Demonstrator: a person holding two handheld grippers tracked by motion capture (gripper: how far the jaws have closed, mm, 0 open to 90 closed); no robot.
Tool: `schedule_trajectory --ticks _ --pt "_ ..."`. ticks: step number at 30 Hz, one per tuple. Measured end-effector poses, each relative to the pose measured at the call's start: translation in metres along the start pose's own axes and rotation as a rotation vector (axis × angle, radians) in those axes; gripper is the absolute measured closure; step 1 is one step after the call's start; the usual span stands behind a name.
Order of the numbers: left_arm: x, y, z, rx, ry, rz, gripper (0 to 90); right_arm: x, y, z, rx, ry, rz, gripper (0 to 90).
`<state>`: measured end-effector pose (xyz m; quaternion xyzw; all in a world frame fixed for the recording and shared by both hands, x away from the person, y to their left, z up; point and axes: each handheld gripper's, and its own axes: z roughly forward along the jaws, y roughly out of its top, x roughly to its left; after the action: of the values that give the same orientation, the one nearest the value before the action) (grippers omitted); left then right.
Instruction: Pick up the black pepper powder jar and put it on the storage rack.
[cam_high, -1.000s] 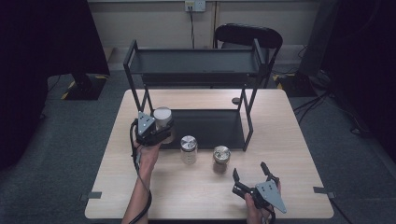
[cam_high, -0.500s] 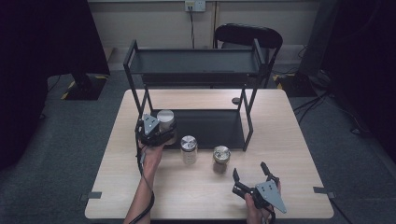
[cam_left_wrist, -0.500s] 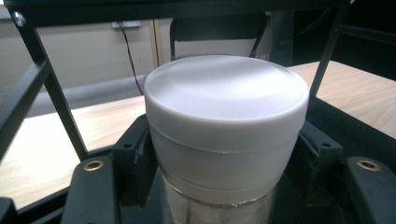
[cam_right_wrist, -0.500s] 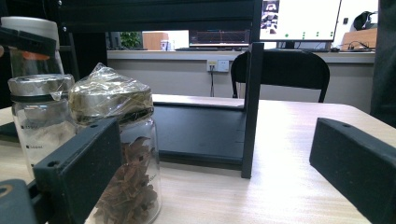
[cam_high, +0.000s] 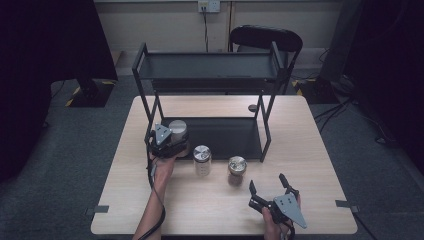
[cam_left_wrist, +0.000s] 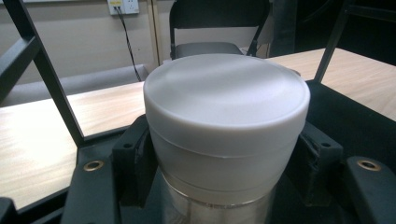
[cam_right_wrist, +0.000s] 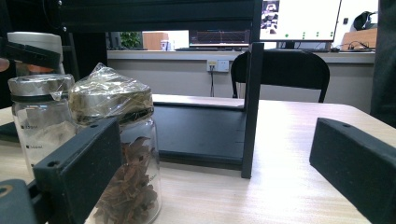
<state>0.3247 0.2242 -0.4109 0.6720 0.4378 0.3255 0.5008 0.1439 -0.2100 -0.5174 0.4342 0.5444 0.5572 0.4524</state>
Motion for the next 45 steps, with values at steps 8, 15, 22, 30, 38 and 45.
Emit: schedule_trajectory --ticks 8,15,22,30,38,45 --pt "0.0013 -0.0002 0.0010 0.007 -0.006 0.002 33.8 0.0000 0.0001 0.0000 0.000 0.000 0.000 1.5" --pt "0.0009 0.0003 0.0007 0.012 -0.009 0.000 33.7 0.0001 0.0000 0.0000 0.000 0.000 0.000 1.5" --pt "0.0021 0.0018 -0.0001 0.020 -0.017 -0.007 33.5 0.0001 0.0000 0.0000 0.000 0.000 0.000 1.5" --pt "0.0040 0.0020 -0.0002 0.021 -0.021 -0.022 33.3 0.0001 0.0000 0.0000 0.000 0.000 0.000 1.5" --pt "0.0054 0.0049 -0.0006 0.019 -0.027 -0.026 32.1 0.0001 0.0000 0.0000 0.000 0.000 0.000 1.5" --pt "0.0049 0.0054 -0.0008 0.015 -0.022 -0.028 29.1 0.0001 0.0000 0.0000 0.000 0.000 0.000 1.5"
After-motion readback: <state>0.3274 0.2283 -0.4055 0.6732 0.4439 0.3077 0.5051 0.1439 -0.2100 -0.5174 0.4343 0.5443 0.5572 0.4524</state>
